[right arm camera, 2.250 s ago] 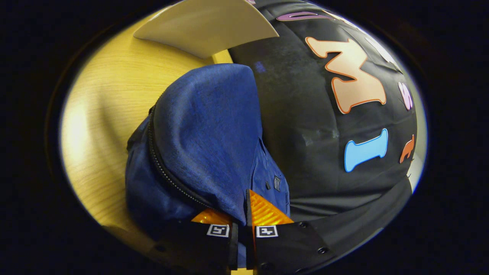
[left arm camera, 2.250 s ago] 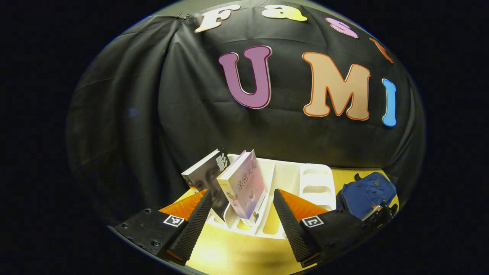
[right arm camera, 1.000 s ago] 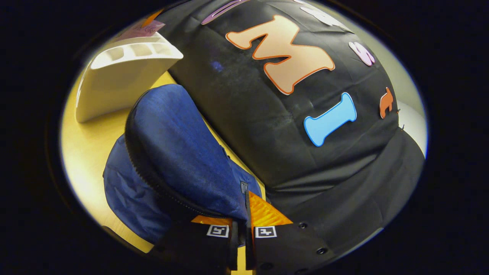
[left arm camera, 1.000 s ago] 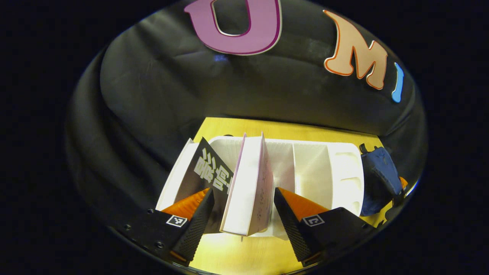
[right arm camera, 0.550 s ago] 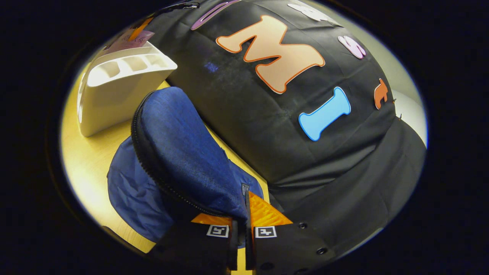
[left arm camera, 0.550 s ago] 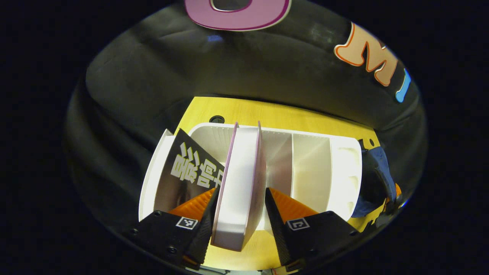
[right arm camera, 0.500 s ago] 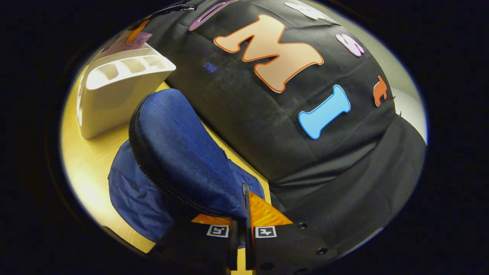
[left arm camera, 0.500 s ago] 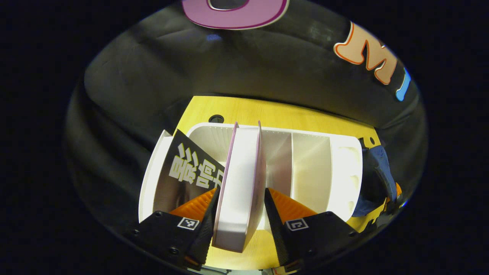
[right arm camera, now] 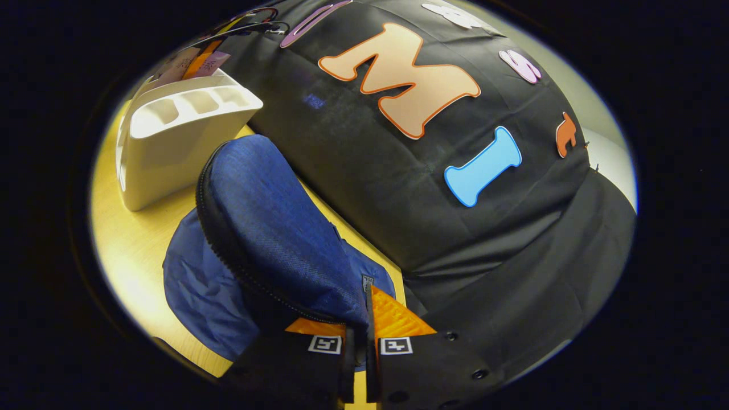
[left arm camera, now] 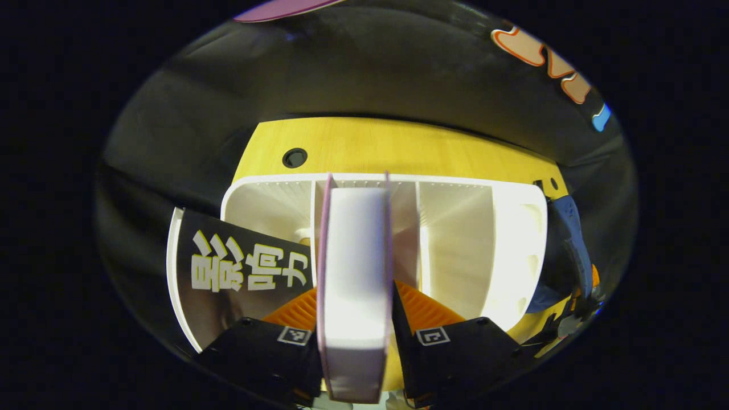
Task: Open the schoolbag, grab two books from the bookshelf and put them into the schoolbag.
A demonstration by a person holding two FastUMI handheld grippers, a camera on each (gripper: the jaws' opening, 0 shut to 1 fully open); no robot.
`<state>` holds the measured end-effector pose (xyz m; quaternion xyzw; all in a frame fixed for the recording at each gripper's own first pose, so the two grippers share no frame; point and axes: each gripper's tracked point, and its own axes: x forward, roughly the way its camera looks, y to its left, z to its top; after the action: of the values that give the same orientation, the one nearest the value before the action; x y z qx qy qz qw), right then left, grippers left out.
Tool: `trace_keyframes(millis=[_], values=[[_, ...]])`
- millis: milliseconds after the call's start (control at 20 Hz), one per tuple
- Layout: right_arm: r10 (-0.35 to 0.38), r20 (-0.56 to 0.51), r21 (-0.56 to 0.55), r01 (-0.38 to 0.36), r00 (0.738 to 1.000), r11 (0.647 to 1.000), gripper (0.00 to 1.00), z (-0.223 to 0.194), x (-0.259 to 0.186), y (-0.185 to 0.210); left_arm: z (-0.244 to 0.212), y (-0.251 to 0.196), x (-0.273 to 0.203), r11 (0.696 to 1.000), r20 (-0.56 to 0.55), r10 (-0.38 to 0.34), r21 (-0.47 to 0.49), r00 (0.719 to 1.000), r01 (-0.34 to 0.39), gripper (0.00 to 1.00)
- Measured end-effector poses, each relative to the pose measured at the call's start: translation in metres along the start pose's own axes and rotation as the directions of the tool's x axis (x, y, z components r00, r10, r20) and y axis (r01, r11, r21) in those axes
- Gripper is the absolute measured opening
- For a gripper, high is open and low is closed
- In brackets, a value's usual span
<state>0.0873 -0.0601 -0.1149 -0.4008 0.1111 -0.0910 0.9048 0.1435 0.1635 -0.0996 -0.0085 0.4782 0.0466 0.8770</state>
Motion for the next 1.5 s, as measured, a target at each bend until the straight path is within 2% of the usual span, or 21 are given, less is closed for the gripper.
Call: trace_keyframes(millis=[100, 150, 200, 250, 400, 500, 600, 650, 850, 900, 1050, 1100, 1150, 1250, 1300, 1350, 1400, 1500], values=[[0.003, 0.001, -0.004, -0.003, 1.000, 1.000, 0.06, 0.000, 0.000, 0.002, -0.003, -0.005, 0.005, 1.000, -0.034, -0.023, -0.006, 0.999, 0.023, 0.46], [0.005, 0.000, -0.009, -0.005, 1.000, 1.000, 0.11, -0.001, 0.000, 0.002, -0.005, -0.006, 0.007, 1.000, -0.050, -0.023, -0.007, 0.998, 0.022, 0.43], [0.006, 0.001, -0.014, -0.006, 1.000, 1.000, 0.11, -0.001, 0.000, 0.002, -0.008, -0.006, 0.010, 1.000, -0.071, -0.025, -0.008, 0.997, 0.025, 0.43], [0.007, 0.002, -0.016, -0.007, 1.000, 1.000, 0.06, 0.000, 0.000, 0.003, -0.010, -0.006, 0.012, 1.000, -0.091, -0.025, -0.009, 0.996, 0.024, 0.42], [0.009, 0.001, -0.009, -0.009, 1.000, 1.000, 0.15, -0.001, 0.001, 0.003, -0.016, -0.007, 0.013, 1.000, -0.137, -0.025, -0.018, 0.990, 0.023, 0.42], [0.010, 0.001, -0.011, -0.010, 1.000, 1.000, 0.06, -0.001, 0.002, 0.005, -0.019, -0.006, 0.013, 1.000, -0.152, -0.010, -0.030, 0.988, 0.005, 0.42], [0.014, 0.000, -0.022, -0.014, 1.000, 1.000, 0.06, -0.001, 0.003, 0.007, -0.020, -0.007, 0.013, 0.999, -0.163, 0.012, -0.046, 0.987, -0.020, 0.42], [0.017, -0.001, -0.026, -0.017, 1.000, 1.000, 0.11, -0.002, 0.002, 0.008, -0.021, -0.007, 0.011, 0.998, -0.169, 0.020, -0.049, 0.985, -0.029, 0.42], [0.018, -0.001, -0.020, -0.018, 1.000, 1.000, 0.11, -0.004, 0.000, 0.007, -0.027, -0.006, 0.000, 0.996, -0.201, 0.051, -0.062, 0.978, -0.065, 0.42], [0.019, -0.001, -0.017, -0.019, 1.000, 1.000, 0.06, -0.004, 0.000, 0.006, -0.028, -0.007, -0.006, 0.996, -0.203, 0.049, -0.062, 0.978, -0.062, 0.42], [0.023, 0.004, -0.018, -0.023, 1.000, 1.000, 0.06, -0.004, 0.001, 0.006, -0.034, -0.013, -0.029, 0.997, -0.194, 0.028, -0.062, 0.981, -0.041, 0.41], [0.027, 0.007, -0.018, -0.027, 1.000, 0.999, 0.11, -0.003, 0.000, 0.006, -0.037, -0.015, -0.039, 0.997, -0.193, 0.025, -0.062, 0.981, -0.038, 0.41], [0.029, 0.009, -0.016, -0.029, 1.000, 0.999, 0.11, -0.005, 0.001, 0.006, -0.040, -0.015, -0.049, 0.997, -0.186, 0.029, -0.063, 0.982, -0.042, 0.41], [0.032, 0.013, -0.009, -0.032, 0.999, 0.999, 0.11, -0.005, 0.000, 0.004, -0.046, -0.012, -0.071, 0.997, -0.170, 0.047, -0.048, 0.984, -0.056, 0.41], [0.033, 0.014, -0.002, -0.033, 0.999, 0.999, 0.06, -0.006, 0.000, 0.003, -0.048, -0.010, -0.082, 0.997, -0.158, 0.064, -0.037, 0.985, -0.071, 0.41], [0.032, 0.015, 0.005, -0.032, 0.999, 0.999, 0.11, -0.007, -0.001, 0.002, -0.051, -0.007, -0.094, 0.996, -0.142, 0.079, -0.028, 0.987, -0.084, 0.41], [0.032, 0.016, 0.014, -0.032, 0.999, 0.999, 0.11, -0.006, 0.000, 0.002, -0.055, -0.005, -0.105, 0.995, -0.130, 0.092, -0.025, 0.987, -0.096, 0.41], [0.033, 0.020, 0.023, -0.034, 0.999, 0.999, 0.06, -0.007, -0.002, 0.000, -0.063, -0.005, -0.128, 0.994, -0.109, 0.103, -0.027, 0.989, -0.107, 0.41]])
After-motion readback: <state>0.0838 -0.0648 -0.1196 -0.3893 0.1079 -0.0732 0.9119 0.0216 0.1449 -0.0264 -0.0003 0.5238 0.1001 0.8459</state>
